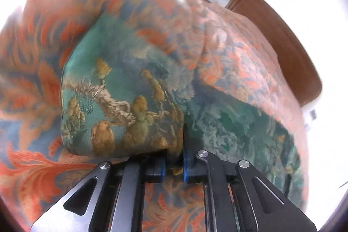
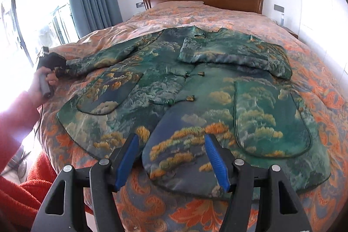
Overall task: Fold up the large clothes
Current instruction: 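Grasp the cuff of the other sleeve with the left tool, then lift the sleeve and fold it across the jacket body, then open the left tool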
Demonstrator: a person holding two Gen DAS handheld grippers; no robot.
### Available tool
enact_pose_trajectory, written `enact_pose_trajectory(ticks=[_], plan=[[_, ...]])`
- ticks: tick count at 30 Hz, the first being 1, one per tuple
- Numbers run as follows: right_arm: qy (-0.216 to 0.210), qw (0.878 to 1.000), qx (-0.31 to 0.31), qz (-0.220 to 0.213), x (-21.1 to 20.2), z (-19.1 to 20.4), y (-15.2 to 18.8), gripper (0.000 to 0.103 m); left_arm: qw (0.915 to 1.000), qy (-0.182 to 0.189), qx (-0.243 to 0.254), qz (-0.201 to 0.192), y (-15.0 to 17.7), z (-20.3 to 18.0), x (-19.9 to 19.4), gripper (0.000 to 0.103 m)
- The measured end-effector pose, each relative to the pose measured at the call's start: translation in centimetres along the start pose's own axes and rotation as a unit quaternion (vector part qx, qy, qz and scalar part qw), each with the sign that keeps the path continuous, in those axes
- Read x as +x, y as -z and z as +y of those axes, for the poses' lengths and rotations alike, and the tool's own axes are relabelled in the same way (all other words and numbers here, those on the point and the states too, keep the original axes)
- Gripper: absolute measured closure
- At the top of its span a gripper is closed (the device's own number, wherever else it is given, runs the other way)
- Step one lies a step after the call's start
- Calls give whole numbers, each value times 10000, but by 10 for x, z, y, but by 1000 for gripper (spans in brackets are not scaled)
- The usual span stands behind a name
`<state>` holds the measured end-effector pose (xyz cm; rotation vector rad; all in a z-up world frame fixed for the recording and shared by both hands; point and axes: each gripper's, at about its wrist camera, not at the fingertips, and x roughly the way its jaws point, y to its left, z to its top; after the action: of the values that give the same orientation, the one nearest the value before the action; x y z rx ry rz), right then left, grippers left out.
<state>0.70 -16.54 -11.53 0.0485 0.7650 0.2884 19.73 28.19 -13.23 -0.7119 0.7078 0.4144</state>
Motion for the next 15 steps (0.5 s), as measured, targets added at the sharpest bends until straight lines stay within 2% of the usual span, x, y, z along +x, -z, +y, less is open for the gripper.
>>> enact_pose_trajectory(ticks=[3, 6, 7, 11, 12, 15], plan=[[-26, 9999, 105, -75, -3, -5, 2, 38, 9979, -17, 574, -315, -13, -38, -22, 94], [-57, 9997, 203, -156, -5, -9, 0, 38, 9859, 41, 1512, -710, -10, -103, -50, 94], [-70, 9995, 229, -184, -5, -11, -1, 38, 9770, 99, 1948, -859, -1, -134, -60, 94], [-68, 9992, 264, -305, -12, -14, -1, 38, 9440, 385, 3091, -1084, 38, -220, -75, 94], [-47, 9991, 272, -334, -14, -15, -1, 38, 9374, 442, 3279, -1091, 48, -232, -75, 94], [38, 9984, 395, -399, -22, -24, 3, 38, 9104, 572, 3990, -933, 100, -280, -66, 94]])
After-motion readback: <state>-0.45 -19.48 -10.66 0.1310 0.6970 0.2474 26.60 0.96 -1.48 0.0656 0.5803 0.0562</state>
